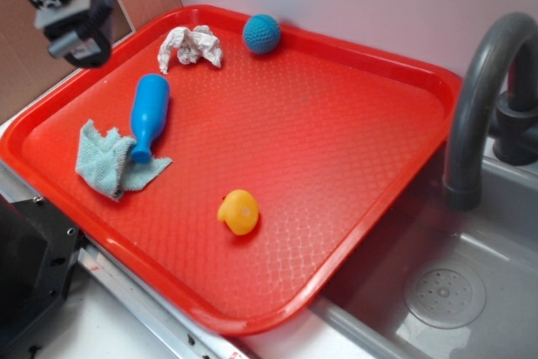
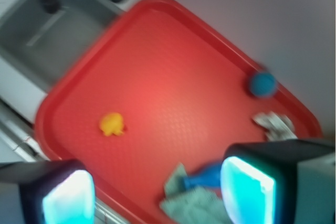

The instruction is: Grab the yellow duck.

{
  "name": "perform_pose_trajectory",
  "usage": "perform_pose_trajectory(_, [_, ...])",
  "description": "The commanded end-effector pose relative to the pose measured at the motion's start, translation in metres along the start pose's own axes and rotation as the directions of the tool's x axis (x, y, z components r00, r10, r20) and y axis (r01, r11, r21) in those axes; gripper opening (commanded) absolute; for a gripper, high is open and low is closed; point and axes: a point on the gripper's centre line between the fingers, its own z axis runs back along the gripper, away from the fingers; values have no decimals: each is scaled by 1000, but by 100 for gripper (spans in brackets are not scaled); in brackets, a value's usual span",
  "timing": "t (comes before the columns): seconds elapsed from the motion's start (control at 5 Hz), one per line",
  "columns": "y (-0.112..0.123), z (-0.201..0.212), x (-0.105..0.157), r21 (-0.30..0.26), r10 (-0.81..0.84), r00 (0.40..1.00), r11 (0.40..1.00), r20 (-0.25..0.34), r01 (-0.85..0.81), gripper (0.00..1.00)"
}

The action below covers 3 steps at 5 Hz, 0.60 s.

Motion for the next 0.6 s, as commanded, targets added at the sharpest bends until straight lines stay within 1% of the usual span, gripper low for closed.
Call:
perform_pose_trajectory(0.0, [-17, -35, 15, -136, -84, 996, 987, 12, 85, 100])
perform_pose_trajectory(0.2, [-27, -65, 23, -185, -113, 992, 978, -51, 102, 100])
perform_pose_trajectory(0.4, [-30, -89, 24, -223, -130, 985, 969, -112, 103, 100])
